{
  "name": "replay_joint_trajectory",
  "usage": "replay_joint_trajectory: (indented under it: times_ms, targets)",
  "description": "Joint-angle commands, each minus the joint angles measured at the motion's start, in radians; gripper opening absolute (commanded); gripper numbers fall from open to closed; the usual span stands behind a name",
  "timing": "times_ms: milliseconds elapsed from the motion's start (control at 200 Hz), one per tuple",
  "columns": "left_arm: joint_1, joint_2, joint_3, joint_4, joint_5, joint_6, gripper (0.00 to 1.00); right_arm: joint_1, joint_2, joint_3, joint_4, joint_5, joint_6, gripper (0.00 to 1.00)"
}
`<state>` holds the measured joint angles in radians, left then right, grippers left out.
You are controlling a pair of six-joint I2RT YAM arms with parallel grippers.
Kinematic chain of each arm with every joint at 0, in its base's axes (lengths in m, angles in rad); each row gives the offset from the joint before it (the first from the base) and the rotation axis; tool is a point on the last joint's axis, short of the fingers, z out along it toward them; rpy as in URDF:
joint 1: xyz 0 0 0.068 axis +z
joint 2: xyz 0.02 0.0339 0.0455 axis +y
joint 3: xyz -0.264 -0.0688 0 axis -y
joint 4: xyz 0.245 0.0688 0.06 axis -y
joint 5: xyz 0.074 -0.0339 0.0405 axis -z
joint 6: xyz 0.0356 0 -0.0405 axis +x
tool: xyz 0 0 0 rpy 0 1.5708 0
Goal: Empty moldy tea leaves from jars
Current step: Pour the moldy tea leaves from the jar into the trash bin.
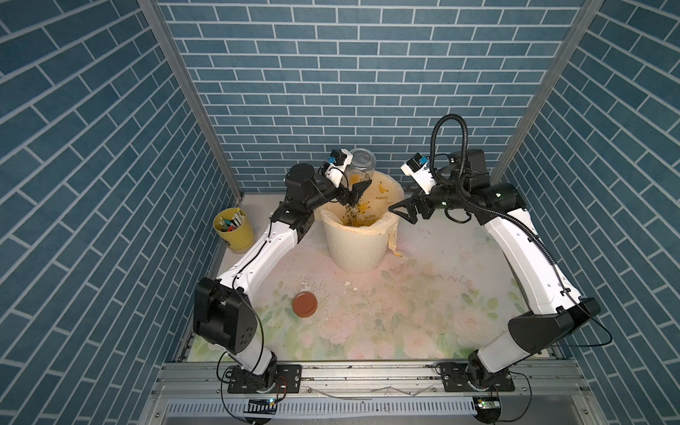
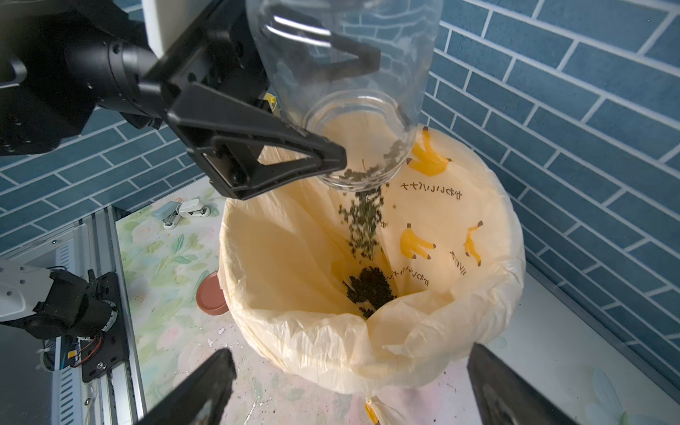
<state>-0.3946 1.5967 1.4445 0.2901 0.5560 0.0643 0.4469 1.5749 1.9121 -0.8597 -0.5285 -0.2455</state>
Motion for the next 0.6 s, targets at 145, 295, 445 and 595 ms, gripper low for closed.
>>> replay_joint_trajectory:
  times_ms: [145, 295, 445, 595]
  targets:
    - [-0.001, -0.073, -0.125, 0.251, -0.022, -0.162, 0.00, -0.010, -0.050, -0.034, 0.048, 0.003, 0.040, 0.99]
    - [-0.001, -0.055, -0.083, 0.291, -0.001, -0.230, 0.00, -0.011, -0.050, -0.035, 0.043, 0.004, 0.046, 0.99]
    - [-0.001, -0.040, -0.215, 0.439, -0.041, -0.290, 0.00, -0.011, -0.083, -0.104, 0.078, 0.004, 0.064, 0.99]
    - [0.007, -0.009, -0.163, 0.496, 0.002, -0.396, 0.00, -0.011, -0.083, -0.102, 0.068, 0.012, 0.063, 0.99]
